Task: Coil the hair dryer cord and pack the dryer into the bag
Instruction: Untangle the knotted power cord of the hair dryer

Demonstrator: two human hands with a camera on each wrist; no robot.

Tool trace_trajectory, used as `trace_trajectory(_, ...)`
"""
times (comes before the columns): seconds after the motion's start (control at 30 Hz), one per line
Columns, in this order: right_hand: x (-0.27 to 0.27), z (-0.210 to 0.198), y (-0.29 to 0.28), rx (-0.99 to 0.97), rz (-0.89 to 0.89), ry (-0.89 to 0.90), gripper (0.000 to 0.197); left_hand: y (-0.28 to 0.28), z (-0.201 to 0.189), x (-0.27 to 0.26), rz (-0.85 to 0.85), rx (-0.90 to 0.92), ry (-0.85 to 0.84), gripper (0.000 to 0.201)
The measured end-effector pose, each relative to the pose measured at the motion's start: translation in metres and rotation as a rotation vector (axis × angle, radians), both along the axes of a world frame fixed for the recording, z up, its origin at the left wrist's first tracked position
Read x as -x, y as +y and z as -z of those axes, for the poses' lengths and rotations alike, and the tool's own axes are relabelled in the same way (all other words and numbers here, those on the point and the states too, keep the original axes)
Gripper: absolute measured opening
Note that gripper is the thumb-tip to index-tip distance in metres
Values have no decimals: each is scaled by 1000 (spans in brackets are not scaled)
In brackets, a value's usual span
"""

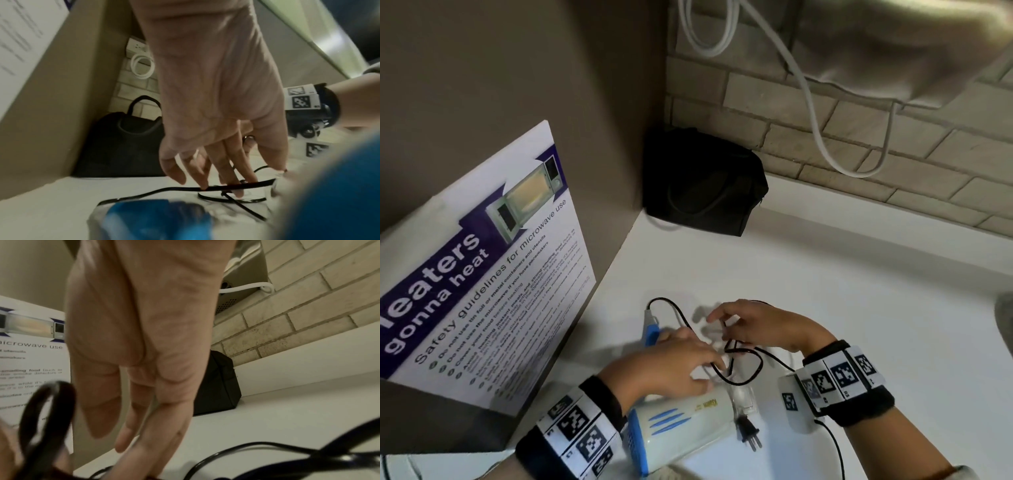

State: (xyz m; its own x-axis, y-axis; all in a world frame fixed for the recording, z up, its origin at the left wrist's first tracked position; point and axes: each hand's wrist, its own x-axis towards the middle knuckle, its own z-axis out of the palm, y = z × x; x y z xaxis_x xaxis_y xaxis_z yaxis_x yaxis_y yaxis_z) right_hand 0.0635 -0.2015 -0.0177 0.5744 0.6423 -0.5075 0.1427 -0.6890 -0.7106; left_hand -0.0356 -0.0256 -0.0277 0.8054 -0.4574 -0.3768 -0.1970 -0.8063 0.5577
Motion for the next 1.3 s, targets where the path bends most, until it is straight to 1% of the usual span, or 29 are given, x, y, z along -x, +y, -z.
trace_trajectory(0.1, 0, -2, -3, -104, 73, 58, 28, -3, 3, 1, 25, -30, -23, 33)
trace_trajectory(0.17, 0, -5, -4, -136, 114, 62, 25, -3, 3, 0, -12, 21, -65, 28)
trace_trajectory(0.23, 1, -12, -3, -131, 99, 5, 25, 0, 0, -3, -59, 100, -142, 24)
trace_trajectory(0.27, 3, -18, -1, -136, 78, 0, 29, 2, -2, -5, -80, 141, -180, 21)
trace_trajectory(0.37, 10, -36, 5, -150, 48, 70, 45, 11, -12, -11, -178, 278, -300, 15)
trace_trajectory(0.43, 12, -44, 8, -166, 33, 74, 52, 17, -20, -15, -269, 362, -388, 23)
trace_trajectory(0.5, 14, -49, 11, -259, 21, 58, 49, 22, -28, -16, -355, 406, -435, 34)
trace_trajectory(0.53, 13, -50, 11, -319, 23, 45, 45, 24, -32, -16, -393, 417, -453, 33)
trace_trajectory(0.63, 6, -49, 7, -422, 22, -16, 33, 28, -36, -17, -531, 447, -514, 15)
trace_trajectory(0.67, 4, -47, 6, -447, 13, -18, 32, 29, -35, -17, -579, 466, -514, 20)
trace_trajectory(0.7, 3, -46, 7, -479, 3, -11, 32, 31, -34, -18, -618, 487, -495, 31)
trace_trajectory(0.73, 2, -43, 8, -514, 1, 5, 34, 32, -34, -19, -654, 522, -463, 36)
trace_trajectory(0.83, -3, -36, 9, -582, 20, 47, 40, 38, -30, -21, -742, 627, -392, 38)
trace_trajectory(0.9, -9, -29, 6, -591, 69, 54, 36, 45, -27, -22, -818, 726, -331, 41)
trace_trajectory(1.0, -17, -19, 1, -554, 206, 18, 25, 57, -22, -20, -922, 719, -310, 38)
trace_trajectory(1.07, -22, -10, -2, -537, 261, 23, 23, 60, -22, -19, -980, 721, -291, 38)
trace_trajectory(1.1, -25, -5, -3, -527, 278, 28, 26, 61, -20, -19, -998, 722, -277, 37)
trace_trajectory(1.2, -32, 9, -8, -550, 337, 82, 50, 66, -15, -17, -1028, 721, -236, 36)
trace_trajectory(1.23, -33, 13, -10, -583, 360, 120, 52, 68, -12, -16, -1034, 726, -225, 34)
trace_trajectory(1.3, -36, 20, -14, -619, 413, 184, 51, 74, -8, -16, -1055, 719, -212, 30)
